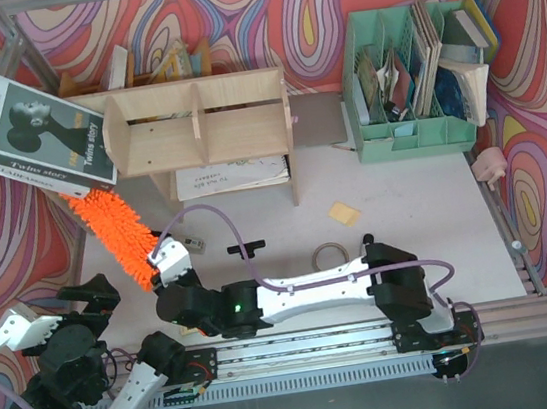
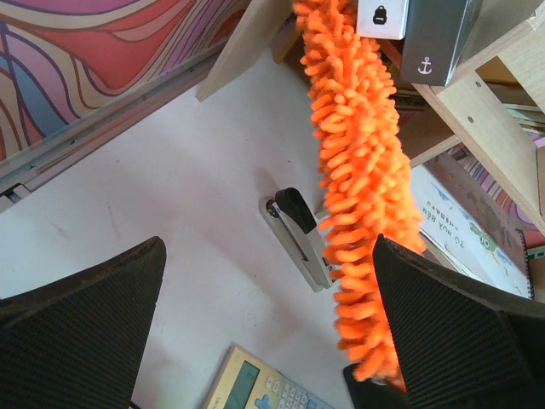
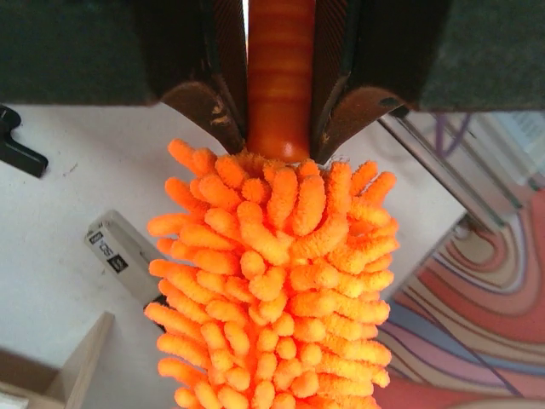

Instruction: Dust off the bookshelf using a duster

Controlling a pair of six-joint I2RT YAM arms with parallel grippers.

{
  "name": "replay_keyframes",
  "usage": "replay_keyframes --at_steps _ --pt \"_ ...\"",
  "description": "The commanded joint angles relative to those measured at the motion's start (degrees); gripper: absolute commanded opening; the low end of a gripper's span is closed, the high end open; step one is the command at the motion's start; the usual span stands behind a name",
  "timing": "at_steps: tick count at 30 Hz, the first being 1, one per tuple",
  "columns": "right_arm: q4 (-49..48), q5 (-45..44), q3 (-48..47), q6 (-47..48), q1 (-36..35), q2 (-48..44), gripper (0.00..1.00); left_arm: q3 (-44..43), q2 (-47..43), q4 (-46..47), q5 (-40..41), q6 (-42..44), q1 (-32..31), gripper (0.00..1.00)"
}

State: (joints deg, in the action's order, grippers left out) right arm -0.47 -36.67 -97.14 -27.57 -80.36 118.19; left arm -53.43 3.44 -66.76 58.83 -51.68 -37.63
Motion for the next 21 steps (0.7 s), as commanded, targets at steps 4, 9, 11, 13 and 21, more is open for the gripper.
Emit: replay_keyframes --at_steps 4,9,11,13,21 --pt "-3.3 -0.4 -1.6 -1.4 0.1 -1.0 0.0 0.1 -0.1 -1.2 1.6 -0.3 -0.2 0.98" --pt "1.2 3.2 -1.3 -5.6 0.1 4.1 0.0 0.1 -0.2 -1.2 1.6 -0.3 -0.2 0.98" --pt "3.2 3.9 -1.7 -6.6 0.1 5.6 0.0 0.2 -0.3 -1.2 1.6 -0.3 -0.2 0.98" --pt "4.7 4.0 -2.3 -7.1 0.1 6.8 0.0 0.2 -0.4 -1.2 1.6 -0.3 -0.2 0.98" --pt "2.7 2.5 -4.5 -4.9 1.5 3.2 0.0 0.1 -0.1 -1.2 1.6 -0.3 -0.2 0.98"
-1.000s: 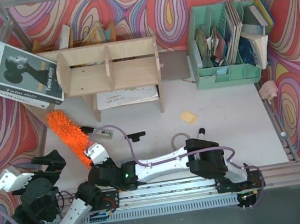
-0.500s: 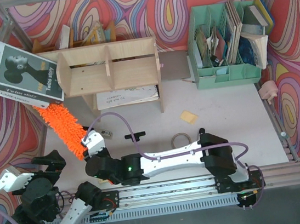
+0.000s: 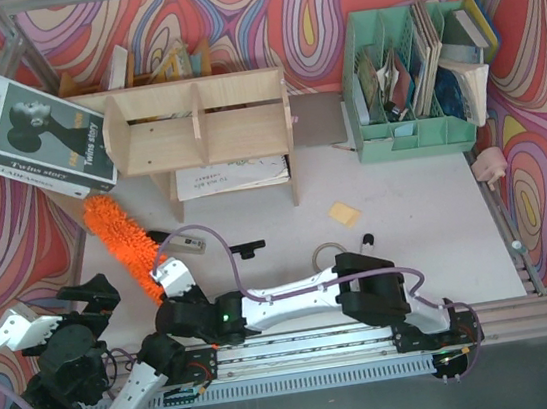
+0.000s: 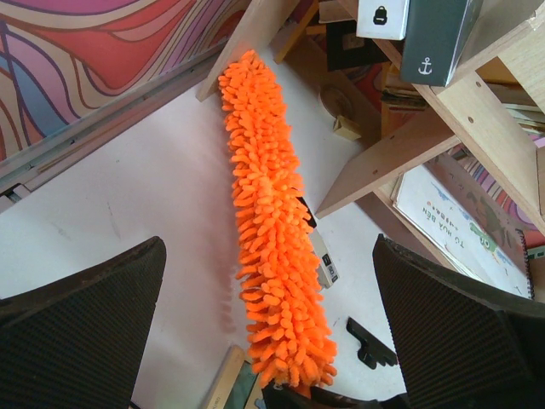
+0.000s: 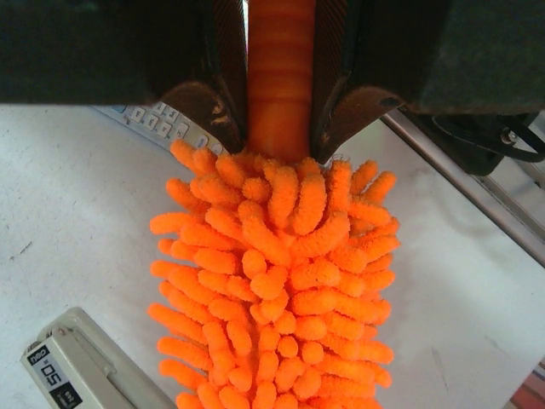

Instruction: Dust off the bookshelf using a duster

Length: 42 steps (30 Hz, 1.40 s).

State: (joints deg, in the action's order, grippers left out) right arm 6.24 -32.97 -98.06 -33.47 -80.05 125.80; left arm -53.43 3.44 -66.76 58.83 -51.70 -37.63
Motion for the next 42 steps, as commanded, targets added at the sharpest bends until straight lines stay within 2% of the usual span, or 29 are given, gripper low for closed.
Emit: replay_keyframes --at_steps 1,6,10,17,27,42 --pt "-5.2 -1.6 -3.6 1.8 1.3 -5.2 0.0 0.1 0.0 -1.2 1.6 -0.2 -0.2 0.98" --pt "-9.4 -4.8 -5.4 7.0 1.3 -9.0 0.0 0.1 0.3 -1.2 1.6 -0.2 -0.2 0.98" --pt "-11.1 -5.5 -5.0 7.5 1.6 -9.8 0.0 0.1 0.2 -1.2 1.7 -0.3 -0.2 0.98" --pt "-6.6 -3.5 -2.9 3.0 1.7 -5.1 0.0 0.2 0.2 -1.1 1.6 -0.1 -0.2 0.98" --pt "0.4 -1.2 -5.5 -0.3 1.9 1.7 0.0 0.2 0.0 -1.1 1.7 -0.2 -0.2 0.98" --pt "-10.6 -9.3 -6.7 9.7 2.2 -8.8 0.0 0.2 0.2 -1.1 1.6 -0.2 -0.2 0.98"
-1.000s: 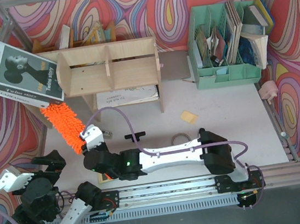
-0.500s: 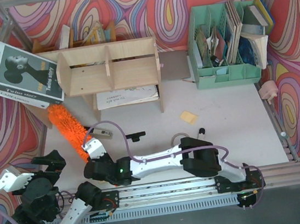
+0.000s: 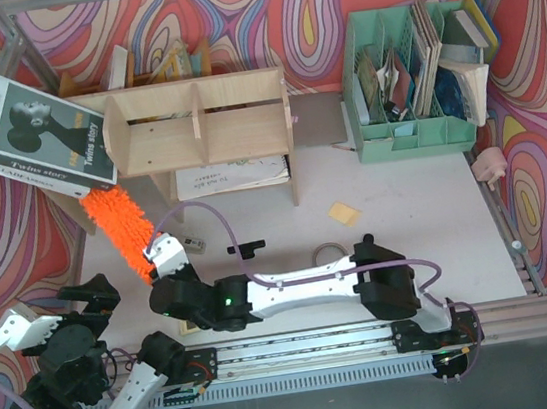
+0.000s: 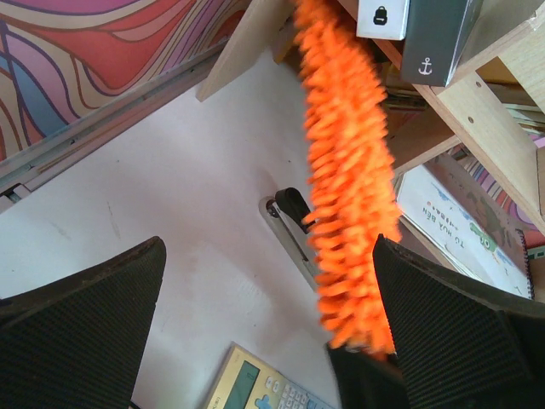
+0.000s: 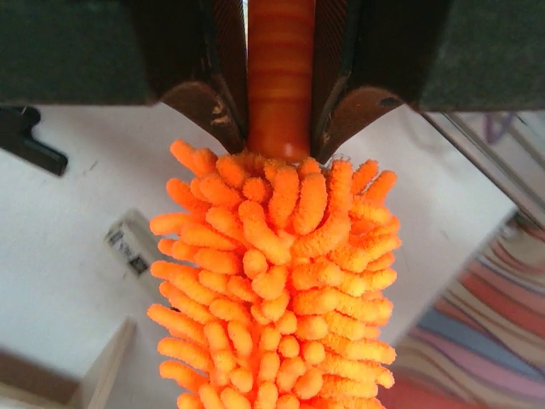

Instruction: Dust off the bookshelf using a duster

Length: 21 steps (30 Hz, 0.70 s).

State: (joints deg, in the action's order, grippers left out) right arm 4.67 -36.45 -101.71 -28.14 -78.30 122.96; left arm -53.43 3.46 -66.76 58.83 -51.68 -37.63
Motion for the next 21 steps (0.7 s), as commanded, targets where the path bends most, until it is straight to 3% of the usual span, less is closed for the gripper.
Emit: replay_keyframes --at_steps 1,13,21 --pt "-9.2 -6.0 -3.1 4.6 0.6 -5.8 0.0 0.2 0.2 -1.1 1.6 -0.2 -0.2 0.98" --pt "-0.6 -0.1 -3.5 -5.2 2.7 5.2 0.0 0.2 -0.1 -1.1 1.6 -0.3 -0.2 0.98" --pt "0.2 -0.5 -6.9 -3.6 2.9 6.5 0.0 0.2 -0.3 -1.2 1.6 -0.3 -0.2 0.98"
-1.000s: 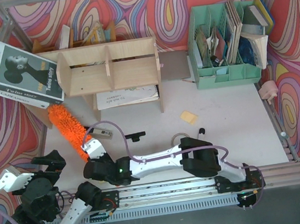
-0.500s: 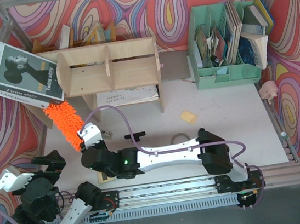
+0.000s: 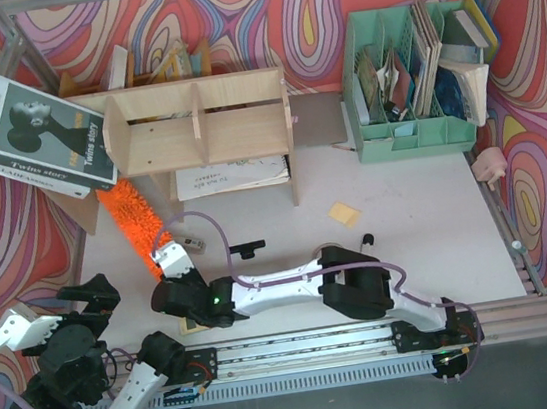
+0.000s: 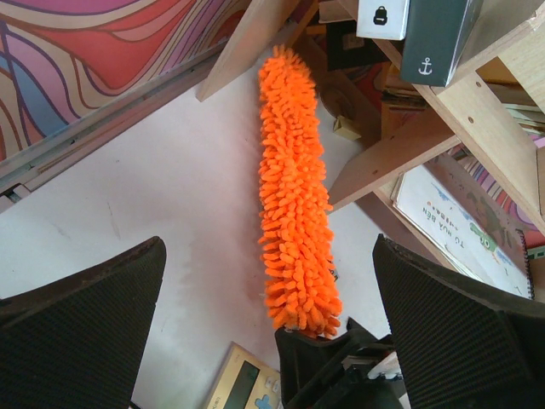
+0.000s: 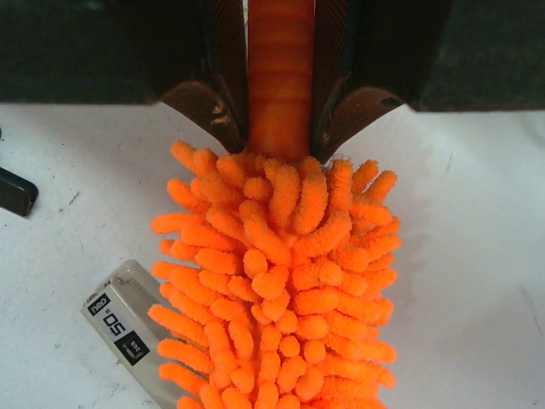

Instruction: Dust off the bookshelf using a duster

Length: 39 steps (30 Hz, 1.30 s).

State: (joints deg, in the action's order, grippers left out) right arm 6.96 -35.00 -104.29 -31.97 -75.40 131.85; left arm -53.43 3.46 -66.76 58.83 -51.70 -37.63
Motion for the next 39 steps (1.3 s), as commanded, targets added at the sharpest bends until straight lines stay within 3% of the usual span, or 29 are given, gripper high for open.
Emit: replay_keyframes --at_steps 1,14,19,28,35,39 --pt "-2.6 -2.4 -4.5 0.7 -0.1 -2.9 0.0 0.2 -0.2 -1.1 1.6 -0.3 -0.2 0.98" --pt "-8.5 -1.3 -3.9 4.0 0.0 -10.7 0.0 0.2 0.3 -1.2 1.6 -0.2 -0.2 0.98" --pt "-6.7 1.7 -0.9 0.1 -0.1 -7.1 0.0 0.2 0.3 -1.2 1.6 -0.2 -0.2 0.98" --pt "-1.8 5.0 -4.2 -2.0 0.0 -1.3 0.0 0.3 0.1 -1.2 1.7 -0.2 -0.2 0.98" --pt "-4.1 0.2 -4.2 2.5 0.0 -7.5 0.0 0.2 0.4 -1.0 1.6 -0.1 -0.2 0.98" --pt "-7.2 1.6 -2.2 3.1 -0.1 -11.7 0.0 0.2 0.5 -1.1 1.7 -0.1 -0.2 0.98"
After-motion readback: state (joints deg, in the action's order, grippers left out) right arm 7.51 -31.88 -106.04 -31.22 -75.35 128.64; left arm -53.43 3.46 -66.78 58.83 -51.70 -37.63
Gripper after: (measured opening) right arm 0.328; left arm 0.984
